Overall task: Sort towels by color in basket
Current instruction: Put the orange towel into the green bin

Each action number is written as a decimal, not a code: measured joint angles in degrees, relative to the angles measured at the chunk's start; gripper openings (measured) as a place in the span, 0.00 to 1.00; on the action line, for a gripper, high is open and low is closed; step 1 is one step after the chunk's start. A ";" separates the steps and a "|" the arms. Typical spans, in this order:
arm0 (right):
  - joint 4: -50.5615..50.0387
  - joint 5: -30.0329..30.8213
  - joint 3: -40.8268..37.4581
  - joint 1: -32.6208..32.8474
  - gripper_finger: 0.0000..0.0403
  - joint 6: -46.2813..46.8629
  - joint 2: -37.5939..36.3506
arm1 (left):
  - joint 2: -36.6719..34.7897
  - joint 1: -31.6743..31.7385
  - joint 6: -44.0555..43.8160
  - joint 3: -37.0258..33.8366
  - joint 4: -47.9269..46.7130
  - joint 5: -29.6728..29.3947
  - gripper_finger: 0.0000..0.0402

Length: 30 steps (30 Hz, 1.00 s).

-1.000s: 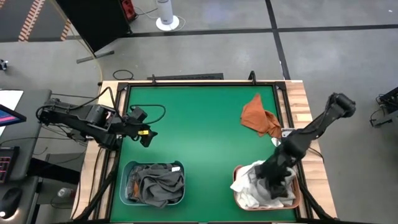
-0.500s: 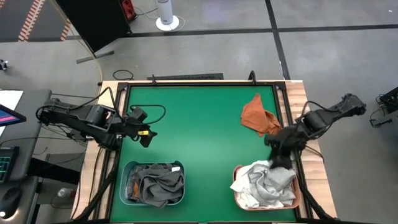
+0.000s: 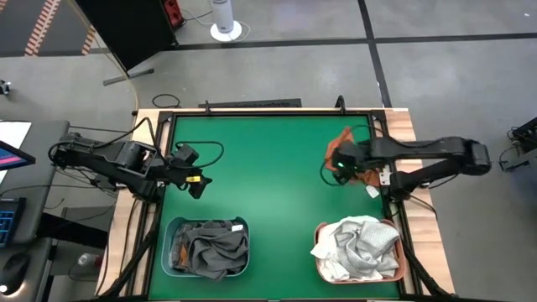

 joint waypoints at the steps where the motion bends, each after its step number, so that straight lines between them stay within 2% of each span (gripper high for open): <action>1: -0.13 0.00 -0.35 -2.14 0.71 -0.92 2.07 | 0.00 0.00 -0.01 0.00 0.00 -0.01 0.60; 6: -0.59 0.02 -1.01 -11.98 0.71 -5.23 11.45 | 0.00 0.00 -0.15 0.00 0.02 1.16 0.60; 10: 0.43 -0.53 -1.01 -17.43 0.71 -7.71 15.79 | 0.00 -0.02 0.19 0.00 0.00 2.72 0.60; 15: 6.83 -9.20 -0.99 -23.43 0.71 -12.69 18.82 | 0.00 -0.01 1.87 0.00 0.00 2.86 0.60; 21: 11.19 -15.53 -0.99 -26.46 0.68 -16.57 21.75 | 0.00 -0.02 1.51 0.00 0.02 2.89 0.60; 25: 15.80 -19.58 -0.95 -25.60 0.55 -18.63 22.74 | 0.00 -0.01 1.54 0.00 0.05 2.88 0.60; 30: 23.47 -26.50 -0.86 -22.78 0.22 -20.18 22.29 | 0.00 -0.02 3.04 0.00 0.55 2.87 0.60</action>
